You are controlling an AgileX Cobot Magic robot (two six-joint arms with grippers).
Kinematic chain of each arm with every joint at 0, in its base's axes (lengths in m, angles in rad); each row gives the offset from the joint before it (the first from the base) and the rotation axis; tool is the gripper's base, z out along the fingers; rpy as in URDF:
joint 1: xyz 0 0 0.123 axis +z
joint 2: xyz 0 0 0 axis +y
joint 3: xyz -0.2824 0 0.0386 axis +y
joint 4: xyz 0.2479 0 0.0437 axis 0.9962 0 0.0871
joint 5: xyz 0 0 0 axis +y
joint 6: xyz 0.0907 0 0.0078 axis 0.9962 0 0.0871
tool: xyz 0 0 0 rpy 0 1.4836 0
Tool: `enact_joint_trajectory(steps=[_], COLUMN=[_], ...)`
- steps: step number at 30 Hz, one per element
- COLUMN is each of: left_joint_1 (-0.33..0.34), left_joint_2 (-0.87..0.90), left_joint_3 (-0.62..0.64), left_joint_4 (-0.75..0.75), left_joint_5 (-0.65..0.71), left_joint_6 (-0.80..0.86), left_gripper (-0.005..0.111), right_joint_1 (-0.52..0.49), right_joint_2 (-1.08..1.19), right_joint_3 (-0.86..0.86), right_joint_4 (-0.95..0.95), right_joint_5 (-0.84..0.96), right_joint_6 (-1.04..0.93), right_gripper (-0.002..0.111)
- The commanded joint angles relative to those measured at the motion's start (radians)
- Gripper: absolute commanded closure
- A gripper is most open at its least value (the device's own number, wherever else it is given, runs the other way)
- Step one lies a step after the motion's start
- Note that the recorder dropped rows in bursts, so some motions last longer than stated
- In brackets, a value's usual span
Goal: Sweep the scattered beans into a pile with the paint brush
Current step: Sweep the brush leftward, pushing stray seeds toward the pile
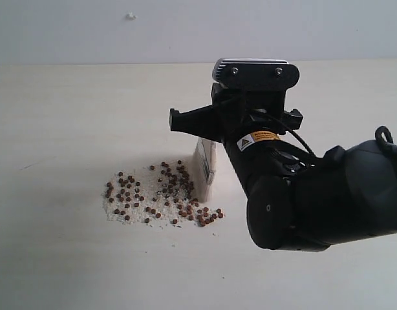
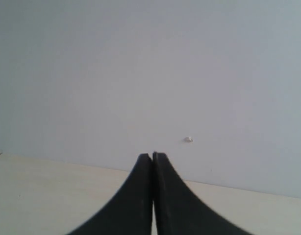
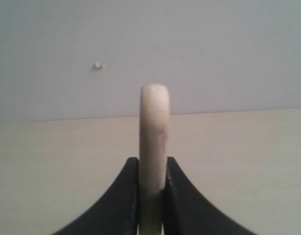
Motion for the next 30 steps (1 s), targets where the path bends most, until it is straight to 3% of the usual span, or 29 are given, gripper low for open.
enact_joint_trajectory(steps=[1,11,17,22,30], left_joint_1=[0.000,0.000,0.000,0.000,0.000], left_joint_2=[-0.006,-0.006,-0.006,-0.006,-0.006], left_joint_3=[0.003,0.003,0.003,0.003,0.003], left_joint_4=[-0.010,-0.010,-0.010,-0.010,-0.010], left_joint_5=[-0.002,-0.002,-0.002,-0.002,-0.002], left_joint_6=[0.003,0.003,0.003,0.003,0.003], left_gripper=[0.107,0.107,0.107,0.107,0.107], right_joint_1=[0.001,0.023,0.167,0.296,0.327], right_joint_2=[-0.043,-0.161,-0.186,-0.164,-0.130], right_joint_3=[-0.001,0.028,0.128,0.133,0.129], right_joint_4=[0.016,0.217,0.332,0.438,0.496], right_joint_5=[0.002,0.002,-0.166,-0.179,-0.179], right_joint_6=[-0.055,-0.284,-0.240,-0.245,-0.275], right_gripper=[0.108,0.108,0.108,0.108,0.108])
